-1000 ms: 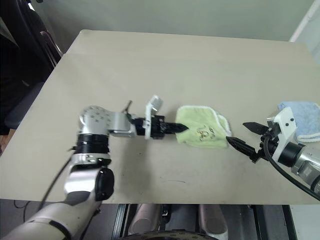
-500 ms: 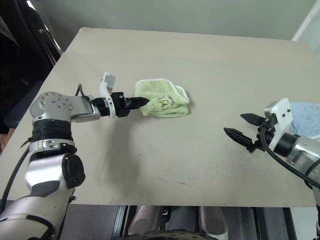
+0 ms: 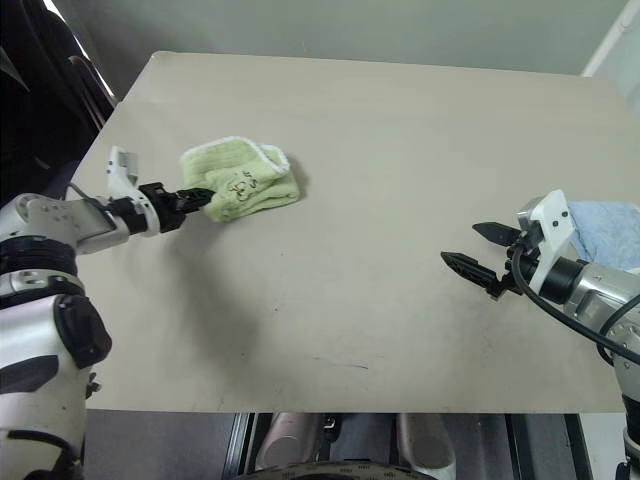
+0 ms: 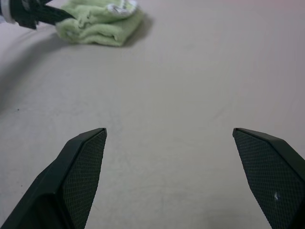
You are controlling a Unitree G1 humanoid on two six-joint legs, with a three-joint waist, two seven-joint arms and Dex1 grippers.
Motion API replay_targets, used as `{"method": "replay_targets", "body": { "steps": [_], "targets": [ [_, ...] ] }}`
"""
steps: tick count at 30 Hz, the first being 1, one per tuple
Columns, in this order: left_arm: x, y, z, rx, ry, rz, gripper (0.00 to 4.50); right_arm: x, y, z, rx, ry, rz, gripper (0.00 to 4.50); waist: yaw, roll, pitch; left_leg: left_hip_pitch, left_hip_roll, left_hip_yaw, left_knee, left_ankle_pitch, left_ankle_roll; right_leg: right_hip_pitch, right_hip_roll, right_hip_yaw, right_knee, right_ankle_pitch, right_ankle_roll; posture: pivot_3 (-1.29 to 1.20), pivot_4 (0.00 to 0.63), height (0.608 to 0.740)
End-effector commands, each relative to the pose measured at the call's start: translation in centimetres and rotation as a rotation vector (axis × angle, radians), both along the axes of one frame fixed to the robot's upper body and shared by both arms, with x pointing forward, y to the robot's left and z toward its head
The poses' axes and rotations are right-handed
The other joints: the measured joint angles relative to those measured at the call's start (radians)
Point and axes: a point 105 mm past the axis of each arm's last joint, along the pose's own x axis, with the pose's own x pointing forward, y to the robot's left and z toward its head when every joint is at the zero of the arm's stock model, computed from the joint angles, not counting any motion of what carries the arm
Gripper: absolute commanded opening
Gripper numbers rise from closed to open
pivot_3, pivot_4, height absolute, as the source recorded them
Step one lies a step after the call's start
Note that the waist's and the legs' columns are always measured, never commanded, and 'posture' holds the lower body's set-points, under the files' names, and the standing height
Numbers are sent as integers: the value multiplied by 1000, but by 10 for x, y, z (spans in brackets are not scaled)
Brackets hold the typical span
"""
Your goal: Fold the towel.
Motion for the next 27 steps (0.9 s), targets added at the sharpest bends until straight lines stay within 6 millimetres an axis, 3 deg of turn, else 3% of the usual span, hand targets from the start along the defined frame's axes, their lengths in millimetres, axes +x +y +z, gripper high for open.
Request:
{"method": "replay_targets", "body": {
  "steps": [1,6,10,18,21,27],
  "targets": [
    [3,23,25,7,-94,95,32,2,4,9,0,-51,27,4500,0,0,0,0,0,0,0,0,0,0,0,0,0,0,0,0,150,697],
    [2,35,28,-2,-108,153,32,4,5,10,2,-53,35,4500,0,0,0,-1,0,0,0,0,0,-1,0,0,0,1,-2,0,150,697],
    [-7,73,12,-6,-80,390,32,9,7,11,-2,-59,51,4500,-2,0,0,-1,0,0,0,1,1,-1,0,0,0,4,-7,0,150,697],
    [-16,94,-14,-86,-25,610,32,15,10,10,-5,-58,78,4500,-7,0,0,1,0,2,0,2,-1,-1,1,-1,1,5,-9,0,150,697],
    [-18,94,-16,-125,-31,643,32,16,13,9,-4,-58,90,4500,-11,0,0,2,0,2,0,4,-3,0,3,-1,1,7,-10,0,150,697],
    [-15,72,-3,-167,-101,586,32,20,17,7,-3,-60,106,4500,-13,-1,0,4,1,2,0,6,-5,1,6,-1,3,7,-10,0,150,697]
  ]
}}
